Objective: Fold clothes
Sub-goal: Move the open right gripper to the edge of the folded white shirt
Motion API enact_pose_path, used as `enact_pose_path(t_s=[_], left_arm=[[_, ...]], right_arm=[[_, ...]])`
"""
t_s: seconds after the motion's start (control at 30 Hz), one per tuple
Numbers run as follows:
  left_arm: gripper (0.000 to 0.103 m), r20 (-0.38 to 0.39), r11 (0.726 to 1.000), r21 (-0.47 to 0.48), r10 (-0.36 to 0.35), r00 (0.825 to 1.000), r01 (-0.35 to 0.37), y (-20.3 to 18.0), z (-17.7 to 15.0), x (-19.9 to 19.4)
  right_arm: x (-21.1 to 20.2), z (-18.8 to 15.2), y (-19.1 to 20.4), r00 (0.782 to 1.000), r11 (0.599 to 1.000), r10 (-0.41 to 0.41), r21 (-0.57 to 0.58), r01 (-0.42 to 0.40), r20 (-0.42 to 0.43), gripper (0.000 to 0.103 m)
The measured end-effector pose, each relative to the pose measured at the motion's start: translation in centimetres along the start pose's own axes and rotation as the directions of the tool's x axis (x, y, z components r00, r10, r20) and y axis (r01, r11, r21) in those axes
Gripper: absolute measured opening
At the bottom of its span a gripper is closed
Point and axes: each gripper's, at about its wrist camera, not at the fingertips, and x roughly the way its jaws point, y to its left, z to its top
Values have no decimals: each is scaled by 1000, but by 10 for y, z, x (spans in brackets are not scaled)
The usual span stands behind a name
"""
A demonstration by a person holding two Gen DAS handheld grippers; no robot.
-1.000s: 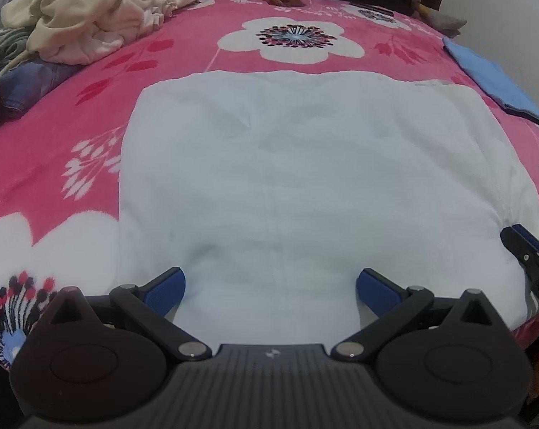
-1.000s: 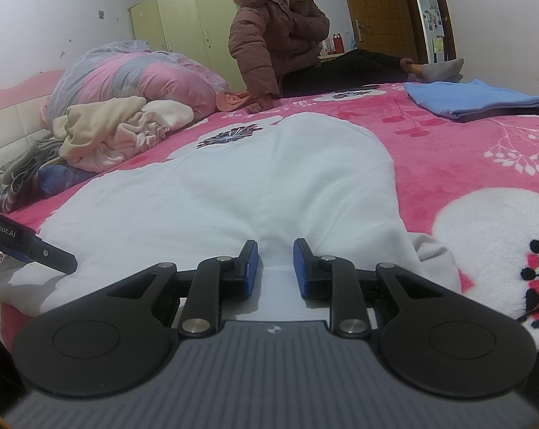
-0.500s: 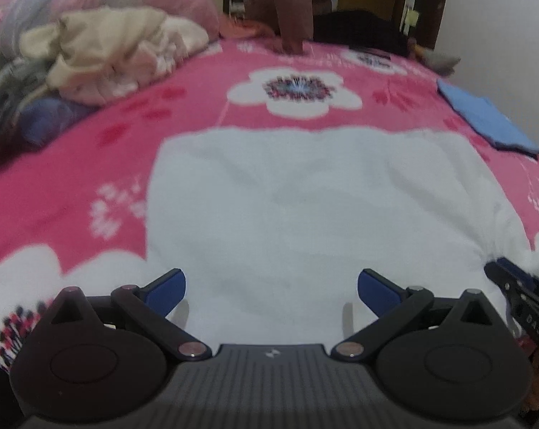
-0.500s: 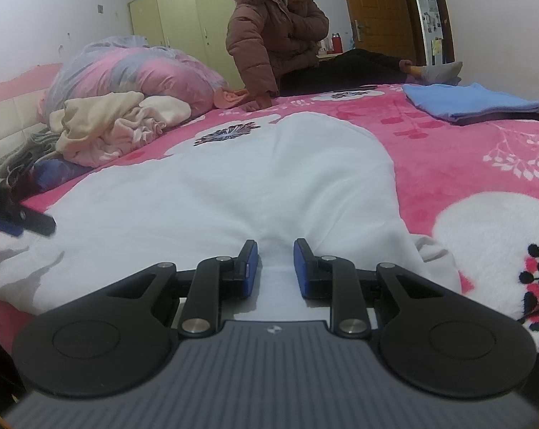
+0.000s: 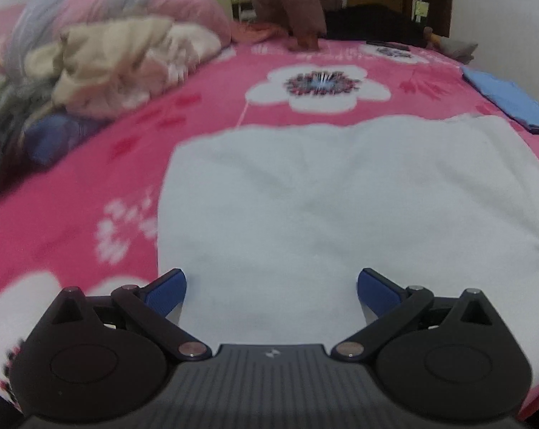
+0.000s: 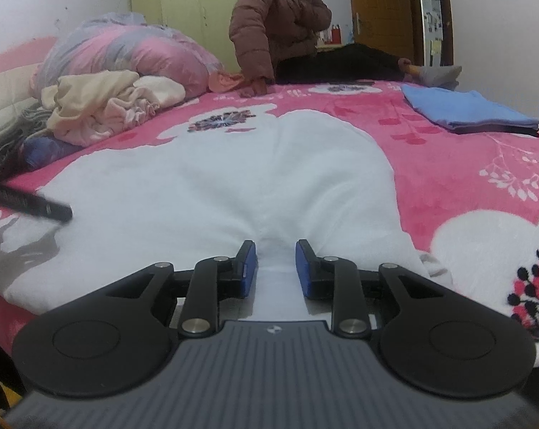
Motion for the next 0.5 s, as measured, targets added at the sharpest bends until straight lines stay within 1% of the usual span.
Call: enact_pose_path(t_s=[0.03, 0.1, 0.13, 0.2, 0.27, 0.37, 0.5], left_arm=[[103, -1, 1000, -15, -11, 1000, 11, 3, -1, 0], [103, -4, 1000, -22, -23, 1000, 22, 8, -3, 1], [103, -6, 999, -26, -26, 1000, 26, 10, -3, 1], [103, -10, 999, -35, -34, 999, 33, 13, -3, 3], [103, -13, 998, -44, -41, 999, 40, 16, -2, 4], [103, -19, 998, -52, -47, 999, 45, 18, -2, 5], [103, -26, 998, -51, -47, 999, 46, 18, -1, 5]], right_arm=[[-1, 6, 2, 1000, 1000, -13, -7, 13, -12, 30], [-5, 18, 7, 999, 999, -35, -22, 35, -28, 35], [-9, 25, 10, 999, 999, -36, -27, 36, -13, 36], [-14, 40, 14, 1000, 1000, -18, -24, 18, 13, 41], [-13, 57, 18, 999, 1000, 18, -10, -18, 31, 41], [7, 78, 20, 998, 998, 61, 21, -62, 21, 41], [47, 93, 26, 997, 999, 51, 19, -50, -53, 40]])
